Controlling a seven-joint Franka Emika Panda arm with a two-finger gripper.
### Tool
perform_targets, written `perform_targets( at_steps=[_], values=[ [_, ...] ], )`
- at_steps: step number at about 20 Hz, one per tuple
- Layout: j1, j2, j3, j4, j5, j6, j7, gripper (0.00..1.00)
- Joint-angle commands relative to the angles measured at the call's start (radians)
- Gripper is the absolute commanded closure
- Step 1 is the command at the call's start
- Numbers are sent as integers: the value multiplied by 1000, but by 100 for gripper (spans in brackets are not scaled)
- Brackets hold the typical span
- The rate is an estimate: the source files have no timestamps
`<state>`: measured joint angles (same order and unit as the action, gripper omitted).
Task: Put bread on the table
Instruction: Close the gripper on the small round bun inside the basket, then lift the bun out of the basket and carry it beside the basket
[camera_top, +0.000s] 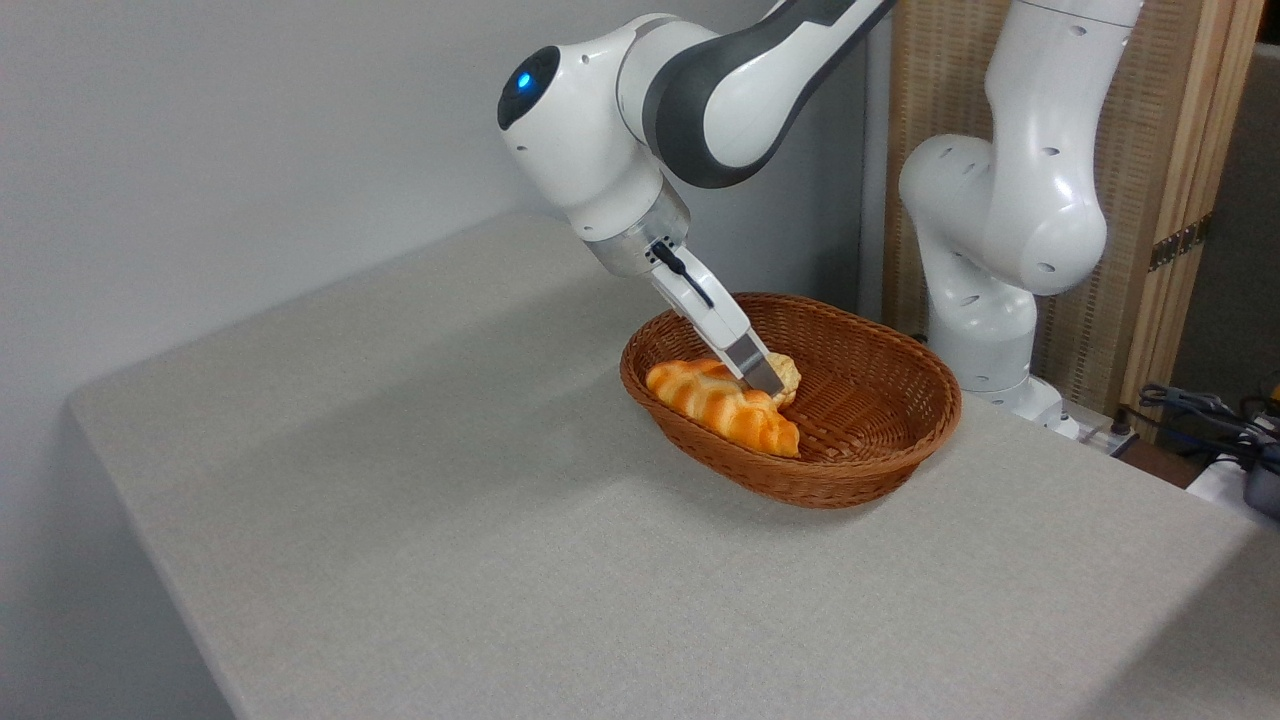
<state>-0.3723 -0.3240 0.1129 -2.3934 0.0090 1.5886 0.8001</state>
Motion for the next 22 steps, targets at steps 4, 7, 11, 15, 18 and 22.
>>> perform_targets(
  at_steps=[4,7,11,15,18,22],
  values=[
    [-10,-3,8,10,9,-7,33,53],
    [-10,-15,8,51,11,-90,68,52],
    [-10,-27,7,117,11,-172,112,52],
    [-8,-38,14,175,11,-225,146,47],
    [-7,-36,19,227,8,-231,156,47],
    [-5,-30,19,299,6,-196,154,47]
  ],
)
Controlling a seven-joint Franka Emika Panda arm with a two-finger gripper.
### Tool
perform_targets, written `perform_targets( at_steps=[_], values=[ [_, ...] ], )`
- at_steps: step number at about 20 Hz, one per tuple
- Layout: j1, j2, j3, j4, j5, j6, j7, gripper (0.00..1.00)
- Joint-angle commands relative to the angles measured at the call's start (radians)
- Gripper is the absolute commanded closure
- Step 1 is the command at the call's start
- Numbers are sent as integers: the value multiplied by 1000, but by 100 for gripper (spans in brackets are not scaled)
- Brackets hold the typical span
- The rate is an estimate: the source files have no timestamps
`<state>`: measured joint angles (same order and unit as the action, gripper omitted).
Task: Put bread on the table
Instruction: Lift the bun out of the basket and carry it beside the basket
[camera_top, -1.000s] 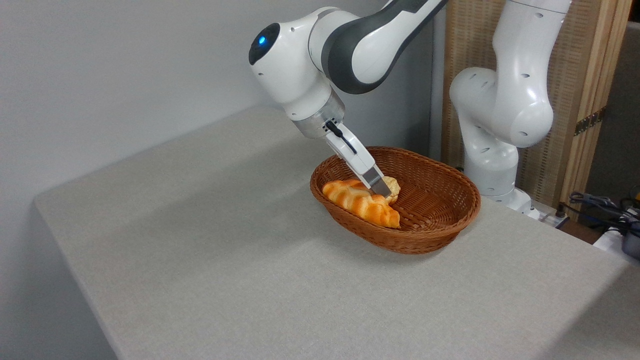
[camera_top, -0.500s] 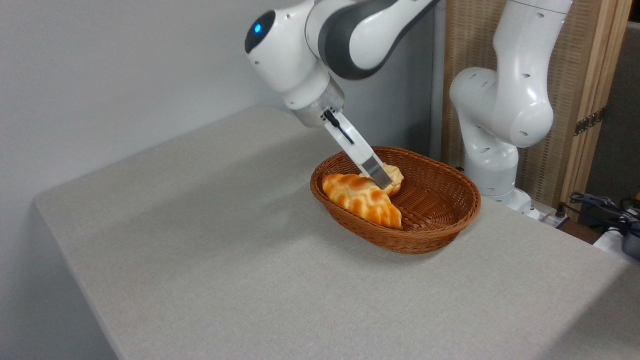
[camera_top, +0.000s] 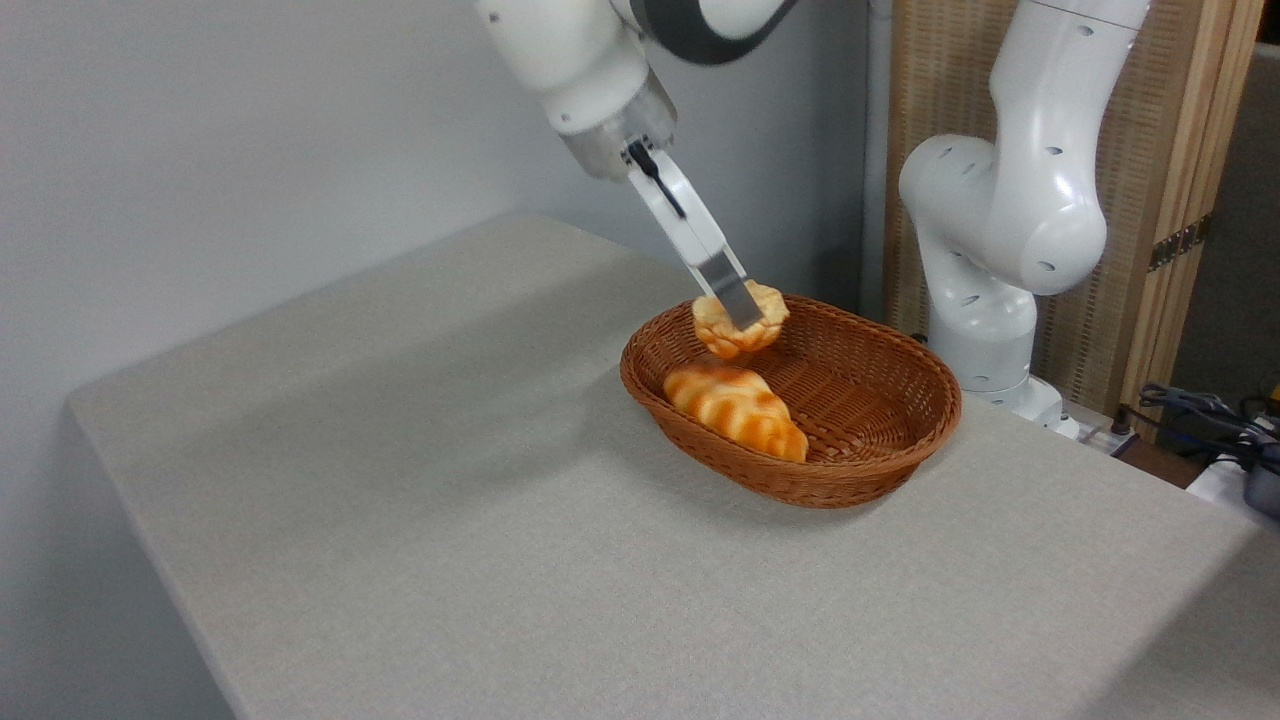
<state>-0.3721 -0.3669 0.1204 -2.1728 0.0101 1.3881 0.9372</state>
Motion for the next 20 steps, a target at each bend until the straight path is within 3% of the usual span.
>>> perform_targets(
  at_steps=[1,8,12,15,20],
  values=[
    [-5,16,13,87,5,21,17,47],
    [6,75,34,99,-1,303,-1,45],
    [6,138,35,97,-5,425,-11,33],
    [6,195,35,99,-19,497,-5,0],
    [-1,273,28,123,-67,552,-3,0]
  ],
)
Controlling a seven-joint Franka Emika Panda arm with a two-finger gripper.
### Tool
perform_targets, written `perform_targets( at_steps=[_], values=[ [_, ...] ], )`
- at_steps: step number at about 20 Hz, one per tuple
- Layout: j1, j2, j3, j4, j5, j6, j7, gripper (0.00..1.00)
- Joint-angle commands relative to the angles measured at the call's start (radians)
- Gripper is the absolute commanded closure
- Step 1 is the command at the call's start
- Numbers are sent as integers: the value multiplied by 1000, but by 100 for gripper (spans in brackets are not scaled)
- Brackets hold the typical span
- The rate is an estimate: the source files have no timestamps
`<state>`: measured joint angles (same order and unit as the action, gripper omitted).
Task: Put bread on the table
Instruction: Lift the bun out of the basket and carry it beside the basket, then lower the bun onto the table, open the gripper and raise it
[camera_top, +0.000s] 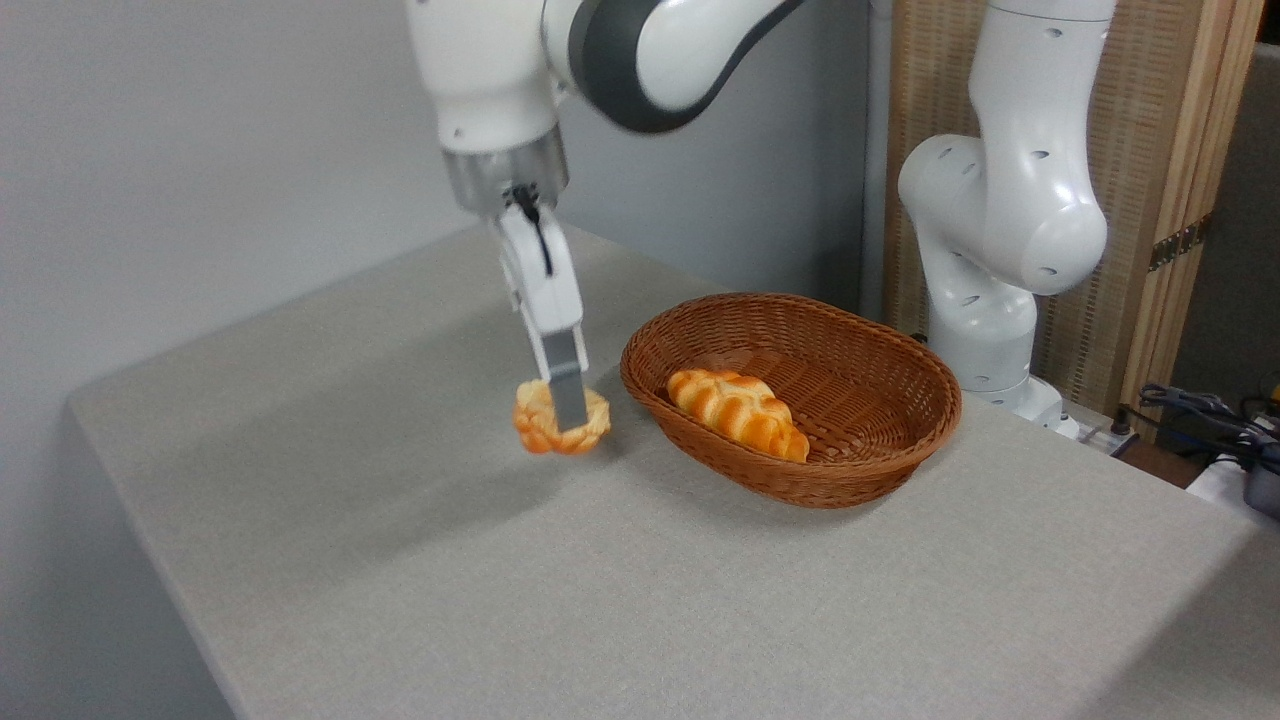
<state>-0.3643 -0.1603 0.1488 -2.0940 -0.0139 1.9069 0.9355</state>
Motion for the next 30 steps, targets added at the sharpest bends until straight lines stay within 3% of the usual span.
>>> perform_targets(
  at_steps=[1,18,23,30],
  values=[
    [-12,91,-2,60,-50,37,0,0],
    [-18,122,-21,74,-51,37,-9,0],
    [-7,111,-9,135,-51,23,-29,0],
    [2,111,54,268,-44,-17,-234,0]
  ],
)
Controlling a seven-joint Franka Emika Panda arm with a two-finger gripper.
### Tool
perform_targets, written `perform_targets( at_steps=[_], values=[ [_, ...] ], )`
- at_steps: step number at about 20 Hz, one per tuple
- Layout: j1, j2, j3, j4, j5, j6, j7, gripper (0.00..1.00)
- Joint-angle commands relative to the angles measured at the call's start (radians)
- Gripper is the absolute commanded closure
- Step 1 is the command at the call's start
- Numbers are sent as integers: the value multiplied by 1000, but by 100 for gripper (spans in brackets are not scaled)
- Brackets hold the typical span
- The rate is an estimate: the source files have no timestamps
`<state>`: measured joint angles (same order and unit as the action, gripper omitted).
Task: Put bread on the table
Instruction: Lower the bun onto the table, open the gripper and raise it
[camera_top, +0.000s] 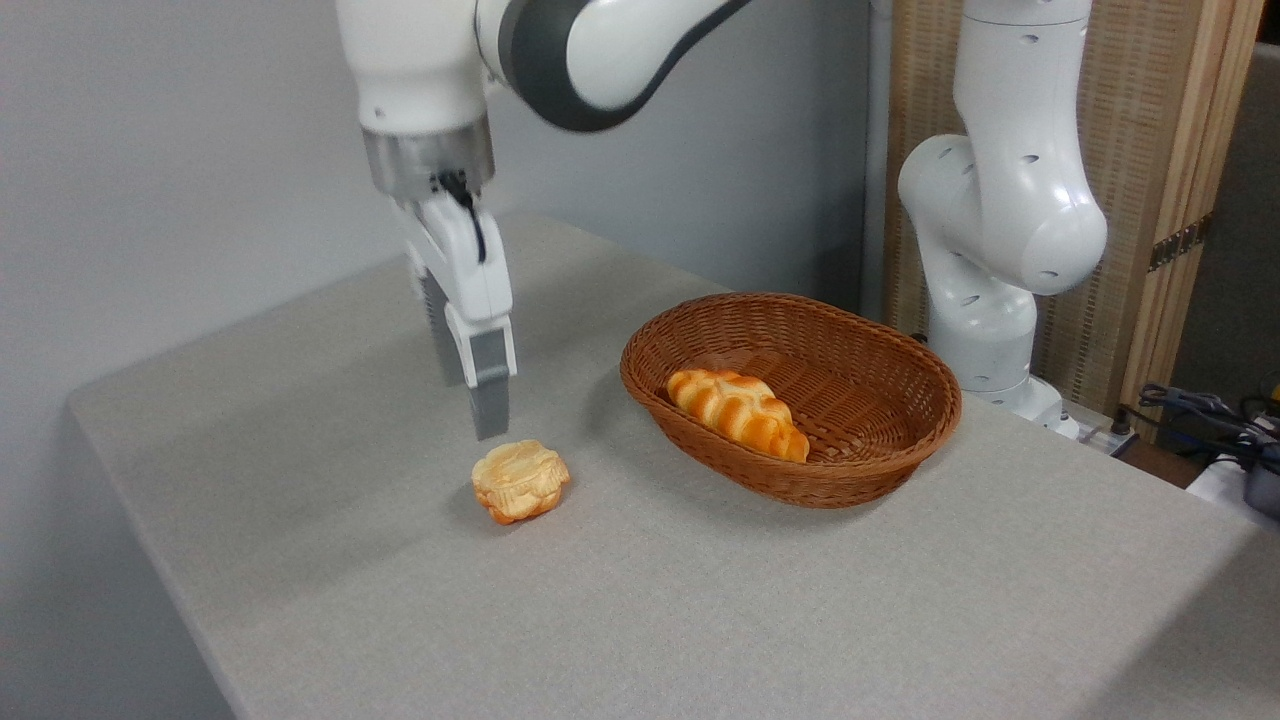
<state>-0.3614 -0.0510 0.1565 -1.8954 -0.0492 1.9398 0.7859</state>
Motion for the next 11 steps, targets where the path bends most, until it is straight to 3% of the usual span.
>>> perform_targets(
  at_steps=[1,4,7,11],
  values=[
    [-1,2,67,88,-9,-79,-91,0],
    [-2,2,123,108,-14,-146,-100,0],
    [-2,2,123,108,-15,-151,-215,0],
    [-2,2,123,110,-15,-150,-235,0]
  ],
)
